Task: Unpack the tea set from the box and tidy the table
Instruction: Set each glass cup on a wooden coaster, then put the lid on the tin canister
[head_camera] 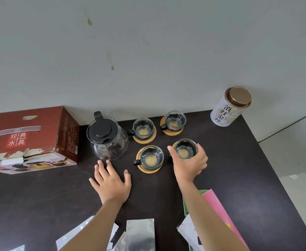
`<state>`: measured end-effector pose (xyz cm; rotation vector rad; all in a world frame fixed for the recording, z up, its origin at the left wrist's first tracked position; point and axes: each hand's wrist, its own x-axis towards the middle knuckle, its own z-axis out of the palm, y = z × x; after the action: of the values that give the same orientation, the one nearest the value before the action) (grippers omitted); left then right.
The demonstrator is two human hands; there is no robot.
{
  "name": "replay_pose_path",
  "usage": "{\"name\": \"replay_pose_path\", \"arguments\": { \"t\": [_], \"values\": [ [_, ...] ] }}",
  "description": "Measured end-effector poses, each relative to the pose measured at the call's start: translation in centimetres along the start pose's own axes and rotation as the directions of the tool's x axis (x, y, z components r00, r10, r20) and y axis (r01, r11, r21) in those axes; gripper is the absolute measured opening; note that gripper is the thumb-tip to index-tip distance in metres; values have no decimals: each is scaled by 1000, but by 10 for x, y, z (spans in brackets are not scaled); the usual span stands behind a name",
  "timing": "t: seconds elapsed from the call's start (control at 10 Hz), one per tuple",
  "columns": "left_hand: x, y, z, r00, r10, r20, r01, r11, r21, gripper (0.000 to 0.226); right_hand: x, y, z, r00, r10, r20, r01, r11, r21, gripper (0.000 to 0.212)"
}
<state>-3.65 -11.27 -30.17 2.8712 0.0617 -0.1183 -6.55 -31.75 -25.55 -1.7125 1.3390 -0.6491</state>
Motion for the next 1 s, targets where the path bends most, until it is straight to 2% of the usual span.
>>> {"name": "replay_pose_path", "arguments": {
  "t": [0.2, 0.4, 0.5, 0.6, 0.7, 0.8, 0.9, 1.0],
  "values": [
    [0, -1, 2, 1000, 2, -15, -2, 1000, 2, 79, -2, 4, -1, 998, 33, 54, -35, 999, 28, 113],
    [0, -1, 1, 1000, 3, -29, -3, 1000, -23, 77, -4, 8, -14, 987, 27, 160, -38, 997, 69, 112],
    [-1, -2, 0, 997, -7, -81, -3, 992, -125, 70, -5, 9, -26, 982, 21, 186, -37, 996, 81, 107],
    [-11, -3, -4, 984, 8, -179, -62, 952, -299, 61, 0, 6, -43, 982, -39, 183, 17, 992, 124, 94],
    [-30, 20, -13, 967, -53, -251, -69, 889, -453, 58, 20, -7, -62, 981, -116, 152, 96, 986, 137, 77],
    [-46, 68, -23, 942, 32, -335, -218, 817, -534, 53, 50, -24, -76, 979, -189, 74, 177, 974, 142, 60],
    [-47, 127, -38, 924, 183, -336, -356, 730, -583, 45, 84, -44, -85, 964, -266, -1, 263, 952, 155, 42],
    [-39, 190, -48, 902, 341, -264, -429, 643, -634, 44, 119, -65, -95, 947, -320, -27, 320, 935, 152, 31]
  ]
}}
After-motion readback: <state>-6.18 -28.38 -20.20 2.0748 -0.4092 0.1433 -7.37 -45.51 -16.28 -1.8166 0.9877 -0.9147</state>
